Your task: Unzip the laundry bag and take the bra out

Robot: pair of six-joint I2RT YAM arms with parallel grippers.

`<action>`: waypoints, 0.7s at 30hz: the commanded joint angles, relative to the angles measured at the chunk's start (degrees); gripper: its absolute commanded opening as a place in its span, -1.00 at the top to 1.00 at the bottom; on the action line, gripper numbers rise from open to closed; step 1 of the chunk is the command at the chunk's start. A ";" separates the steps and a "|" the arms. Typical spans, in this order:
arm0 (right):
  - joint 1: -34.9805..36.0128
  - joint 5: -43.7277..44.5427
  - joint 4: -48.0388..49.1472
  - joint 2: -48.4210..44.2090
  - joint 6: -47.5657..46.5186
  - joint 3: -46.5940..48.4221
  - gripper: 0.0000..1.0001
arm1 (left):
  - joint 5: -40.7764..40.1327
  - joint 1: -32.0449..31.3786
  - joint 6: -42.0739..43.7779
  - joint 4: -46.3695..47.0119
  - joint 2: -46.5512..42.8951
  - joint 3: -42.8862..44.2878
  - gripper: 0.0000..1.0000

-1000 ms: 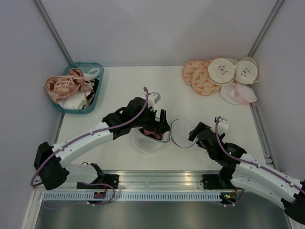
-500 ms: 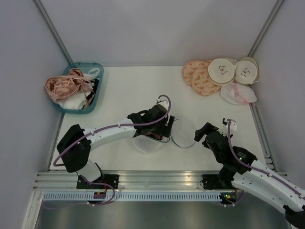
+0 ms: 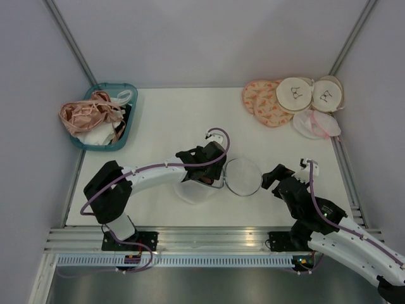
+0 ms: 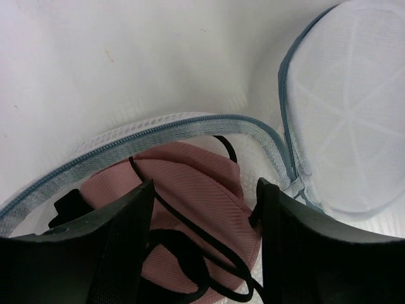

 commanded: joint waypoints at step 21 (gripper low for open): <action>0.03 -0.68 2.07 -1.19 -3.41 0.14 -0.87 | 2.70 -0.94 -4.38 0.15 -8.66 -1.11 0.96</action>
